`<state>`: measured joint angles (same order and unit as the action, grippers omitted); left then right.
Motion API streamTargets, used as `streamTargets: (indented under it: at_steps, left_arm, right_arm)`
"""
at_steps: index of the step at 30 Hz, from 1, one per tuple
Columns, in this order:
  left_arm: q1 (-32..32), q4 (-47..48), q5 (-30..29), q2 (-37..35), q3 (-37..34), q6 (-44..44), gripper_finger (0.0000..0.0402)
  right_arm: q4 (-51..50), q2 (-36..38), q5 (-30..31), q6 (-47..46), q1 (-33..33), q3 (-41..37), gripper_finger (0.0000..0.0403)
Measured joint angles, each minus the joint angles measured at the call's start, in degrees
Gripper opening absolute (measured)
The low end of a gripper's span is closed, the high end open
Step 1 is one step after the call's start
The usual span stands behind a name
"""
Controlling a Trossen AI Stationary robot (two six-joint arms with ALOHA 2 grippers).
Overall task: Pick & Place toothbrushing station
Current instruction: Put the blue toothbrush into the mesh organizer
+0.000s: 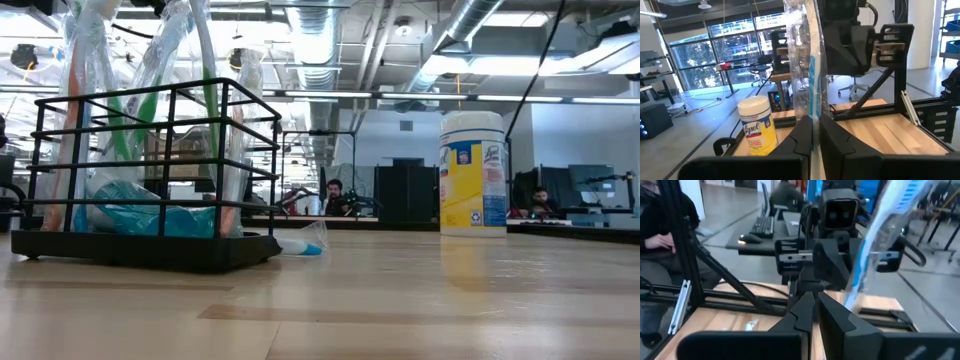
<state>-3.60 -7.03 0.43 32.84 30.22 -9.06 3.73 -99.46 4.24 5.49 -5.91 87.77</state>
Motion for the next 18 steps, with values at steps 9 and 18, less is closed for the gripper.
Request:
streamTargets:
  at_steps: [9,18]
  left_arm:
    - [1.0,-2.2,0.6,4.3,0.0,0.0,0.0007]
    - [1.0,-3.8,0.7,5.5,0.0,-0.1,0.0008]
  right_arm:
    - [2.8,0.1,-2.7,2.7,1.5,-1.5,0.0020]
    - [3.0,0.1,-2.9,3.1,2.8,-1.5,0.0072]
